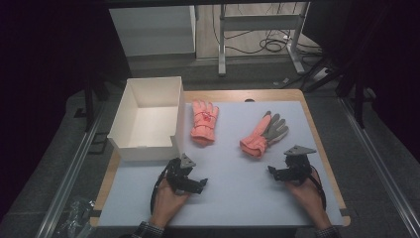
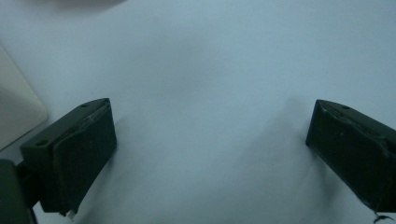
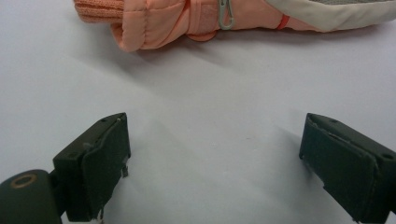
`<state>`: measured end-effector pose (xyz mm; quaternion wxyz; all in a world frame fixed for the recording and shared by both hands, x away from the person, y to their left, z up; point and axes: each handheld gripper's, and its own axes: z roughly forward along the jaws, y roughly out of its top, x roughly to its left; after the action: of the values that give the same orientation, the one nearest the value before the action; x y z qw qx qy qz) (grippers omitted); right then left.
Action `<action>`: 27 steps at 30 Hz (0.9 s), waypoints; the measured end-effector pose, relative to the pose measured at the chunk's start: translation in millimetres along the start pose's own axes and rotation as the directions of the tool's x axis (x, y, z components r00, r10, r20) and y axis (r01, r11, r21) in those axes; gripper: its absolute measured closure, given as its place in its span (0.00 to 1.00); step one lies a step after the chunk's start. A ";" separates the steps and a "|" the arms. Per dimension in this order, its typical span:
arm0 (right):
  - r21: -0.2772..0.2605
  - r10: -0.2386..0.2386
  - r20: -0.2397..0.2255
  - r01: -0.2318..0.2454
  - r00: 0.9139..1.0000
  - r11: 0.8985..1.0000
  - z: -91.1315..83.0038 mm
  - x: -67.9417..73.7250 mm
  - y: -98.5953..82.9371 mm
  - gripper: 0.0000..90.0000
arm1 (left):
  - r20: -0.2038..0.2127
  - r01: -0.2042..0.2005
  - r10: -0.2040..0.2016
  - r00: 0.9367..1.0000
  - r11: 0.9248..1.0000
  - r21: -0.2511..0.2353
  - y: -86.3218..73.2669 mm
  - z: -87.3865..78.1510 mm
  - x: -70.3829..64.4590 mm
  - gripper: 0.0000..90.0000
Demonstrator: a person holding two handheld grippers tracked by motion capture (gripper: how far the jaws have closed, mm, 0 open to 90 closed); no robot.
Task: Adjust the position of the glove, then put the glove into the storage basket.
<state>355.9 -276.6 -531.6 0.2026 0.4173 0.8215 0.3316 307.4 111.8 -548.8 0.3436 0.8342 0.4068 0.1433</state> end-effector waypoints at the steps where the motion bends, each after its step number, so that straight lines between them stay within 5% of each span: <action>1: 0.000 0.000 0.000 0.000 1.000 1.000 0.0 0.0 0.0 0.10 | -0.001 -0.001 0.001 1.000 1.000 0.000 0.0 0.0 -0.1 0.02; 21: 0.006 -0.003 -0.018 0.003 1.000 1.000 -1.2 -1.1 1.4 0.11 | 0.003 0.000 0.000 1.000 1.000 0.001 -0.2 0.0 0.8 0.02; 27: -0.009 0.041 -0.045 -0.042 0.998 0.999 -9.1 -6.7 6.8 0.11 | 0.002 -0.001 0.001 1.000 1.000 0.000 -0.4 0.0 0.7 0.02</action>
<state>357.9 -282.6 -520.0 0.1790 0.4258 0.8154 0.3490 307.6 112.5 -549.1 0.3441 0.8345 0.4061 0.1426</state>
